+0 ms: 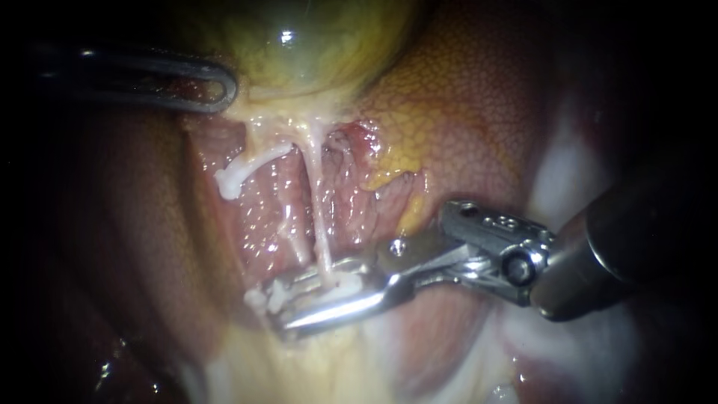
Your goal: Clipping first clip right tube
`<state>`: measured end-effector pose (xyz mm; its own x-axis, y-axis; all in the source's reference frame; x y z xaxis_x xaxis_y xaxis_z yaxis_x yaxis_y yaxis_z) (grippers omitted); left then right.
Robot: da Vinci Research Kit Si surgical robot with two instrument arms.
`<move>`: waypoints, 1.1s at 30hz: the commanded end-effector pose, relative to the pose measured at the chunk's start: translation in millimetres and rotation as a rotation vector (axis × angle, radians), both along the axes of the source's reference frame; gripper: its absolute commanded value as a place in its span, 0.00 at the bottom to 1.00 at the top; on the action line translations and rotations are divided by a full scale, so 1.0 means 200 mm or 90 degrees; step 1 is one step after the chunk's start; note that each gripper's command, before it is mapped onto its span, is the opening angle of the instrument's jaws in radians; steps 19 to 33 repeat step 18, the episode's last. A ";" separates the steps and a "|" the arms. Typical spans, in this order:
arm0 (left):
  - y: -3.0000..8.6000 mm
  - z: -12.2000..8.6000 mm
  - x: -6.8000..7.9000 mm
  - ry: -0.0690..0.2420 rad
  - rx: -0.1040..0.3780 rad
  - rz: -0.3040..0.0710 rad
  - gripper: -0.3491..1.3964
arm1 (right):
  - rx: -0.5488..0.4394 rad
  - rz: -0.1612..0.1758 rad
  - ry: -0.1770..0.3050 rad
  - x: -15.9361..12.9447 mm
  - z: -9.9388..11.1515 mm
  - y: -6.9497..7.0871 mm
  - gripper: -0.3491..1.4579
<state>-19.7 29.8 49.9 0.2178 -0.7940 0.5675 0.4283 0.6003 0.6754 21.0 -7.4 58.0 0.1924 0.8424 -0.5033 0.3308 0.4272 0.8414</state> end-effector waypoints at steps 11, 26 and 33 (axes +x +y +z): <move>0.000 0.000 -0.001 0.000 0.000 0.000 0.00 | -0.003 0.008 -0.005 -0.001 0.005 -0.001 0.00; 0.000 0.000 -0.001 0.000 0.000 0.000 0.00 | -0.003 0.008 -0.005 -0.001 0.005 -0.001 0.00; 0.000 0.000 -0.001 0.000 0.000 0.000 0.00 | -0.003 0.008 -0.005 -0.001 0.005 -0.001 0.00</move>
